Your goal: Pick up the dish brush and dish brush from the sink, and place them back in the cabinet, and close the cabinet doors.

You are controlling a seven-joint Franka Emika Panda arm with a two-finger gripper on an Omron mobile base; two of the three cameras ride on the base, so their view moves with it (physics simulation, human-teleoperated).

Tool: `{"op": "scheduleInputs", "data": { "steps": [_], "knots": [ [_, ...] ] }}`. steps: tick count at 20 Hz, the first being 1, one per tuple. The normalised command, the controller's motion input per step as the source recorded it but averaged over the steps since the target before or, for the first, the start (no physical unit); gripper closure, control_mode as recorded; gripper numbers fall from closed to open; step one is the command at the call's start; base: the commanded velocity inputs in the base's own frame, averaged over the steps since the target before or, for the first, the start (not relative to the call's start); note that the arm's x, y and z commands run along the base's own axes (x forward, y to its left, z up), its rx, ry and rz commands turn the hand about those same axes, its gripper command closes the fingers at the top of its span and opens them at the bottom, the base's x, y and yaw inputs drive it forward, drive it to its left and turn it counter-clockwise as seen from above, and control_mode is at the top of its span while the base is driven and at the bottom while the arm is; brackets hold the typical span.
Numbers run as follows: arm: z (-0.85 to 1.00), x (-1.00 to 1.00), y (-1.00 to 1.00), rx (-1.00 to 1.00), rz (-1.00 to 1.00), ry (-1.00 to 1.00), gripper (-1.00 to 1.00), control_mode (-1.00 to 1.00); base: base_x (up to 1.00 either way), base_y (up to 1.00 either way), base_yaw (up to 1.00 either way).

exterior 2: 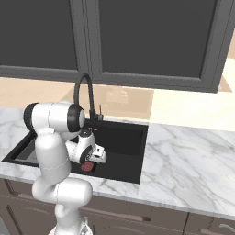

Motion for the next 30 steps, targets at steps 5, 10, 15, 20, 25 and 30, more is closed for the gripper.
{"op": "scheduleInputs", "data": {
  "steps": [5, 10, 15, 20, 25, 30],
  "knots": [
    [-0.08, 0.06, 0.00, 0.00, 0.00, 0.00, -1.00, -1.00, 0.00, 0.00, 0.00],
    [-0.05, 0.07, 0.00, 0.00, 0.00, 0.00, -1.00, -1.00, 0.00, 0.00, 0.00],
    [-0.05, 0.03, 0.00, 0.00, 0.00, 0.00, -1.00, -1.00, 0.00, 0.00, 0.00],
    [-0.05, 0.05, 0.00, 0.00, 0.00, 0.00, -1.00, -1.00, 0.00, 0.00, 0.00],
    [-0.05, 0.09, 0.01, 0.00, 0.00, 0.00, -1.00, -1.00, 0.00, 0.00, 0.00],
    [-0.07, 0.06, 0.02, 0.00, 0.00, 0.00, -1.00, -1.00, 0.00, 0.00, 0.00]
  ]
}}
